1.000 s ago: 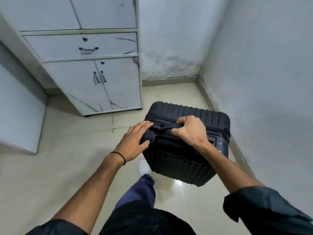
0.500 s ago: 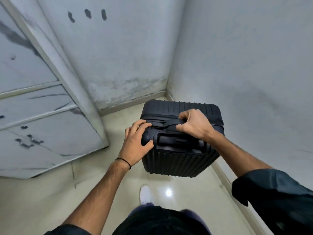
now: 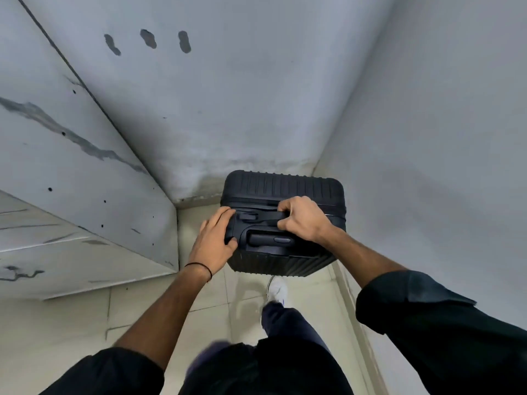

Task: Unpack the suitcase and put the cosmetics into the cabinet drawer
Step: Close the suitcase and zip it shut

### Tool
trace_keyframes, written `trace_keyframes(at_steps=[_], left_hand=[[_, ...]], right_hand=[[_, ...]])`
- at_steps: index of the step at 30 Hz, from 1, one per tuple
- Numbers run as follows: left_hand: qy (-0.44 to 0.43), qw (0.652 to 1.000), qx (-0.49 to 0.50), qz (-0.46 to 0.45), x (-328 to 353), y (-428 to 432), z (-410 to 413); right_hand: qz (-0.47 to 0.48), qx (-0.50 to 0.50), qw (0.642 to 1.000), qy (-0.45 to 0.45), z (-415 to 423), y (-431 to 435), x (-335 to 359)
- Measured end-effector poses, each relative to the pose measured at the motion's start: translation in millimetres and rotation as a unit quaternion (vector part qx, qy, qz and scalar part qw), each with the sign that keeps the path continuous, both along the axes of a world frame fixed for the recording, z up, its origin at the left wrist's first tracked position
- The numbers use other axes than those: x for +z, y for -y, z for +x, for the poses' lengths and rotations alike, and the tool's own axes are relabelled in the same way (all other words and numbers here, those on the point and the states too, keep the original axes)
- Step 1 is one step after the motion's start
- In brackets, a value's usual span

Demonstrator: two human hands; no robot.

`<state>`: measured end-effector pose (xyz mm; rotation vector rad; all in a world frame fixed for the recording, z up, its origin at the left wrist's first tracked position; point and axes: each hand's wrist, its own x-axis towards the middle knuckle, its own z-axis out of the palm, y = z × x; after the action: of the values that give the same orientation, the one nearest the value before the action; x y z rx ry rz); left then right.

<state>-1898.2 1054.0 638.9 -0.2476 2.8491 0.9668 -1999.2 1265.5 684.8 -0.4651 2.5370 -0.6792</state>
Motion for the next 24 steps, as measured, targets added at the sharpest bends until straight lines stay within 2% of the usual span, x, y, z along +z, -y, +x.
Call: trace_keyframes(at_steps=[4,14,24], left_hand=[[0.045,0.998,0.031,-0.027,-17,-10,-64],[0.143,0.982,0.089,-0.089,-79,-10,-169],[0.2,0.973,0.094,-0.066,-159,5,-228]], right_hand=[[-0.009,0.041,0.999,0.034,-74,3,-21],[0.004,0.093,0.992,0.084,-193,29,-91],[0.037,0.092,0.987,0.126,-265,45,-173]])
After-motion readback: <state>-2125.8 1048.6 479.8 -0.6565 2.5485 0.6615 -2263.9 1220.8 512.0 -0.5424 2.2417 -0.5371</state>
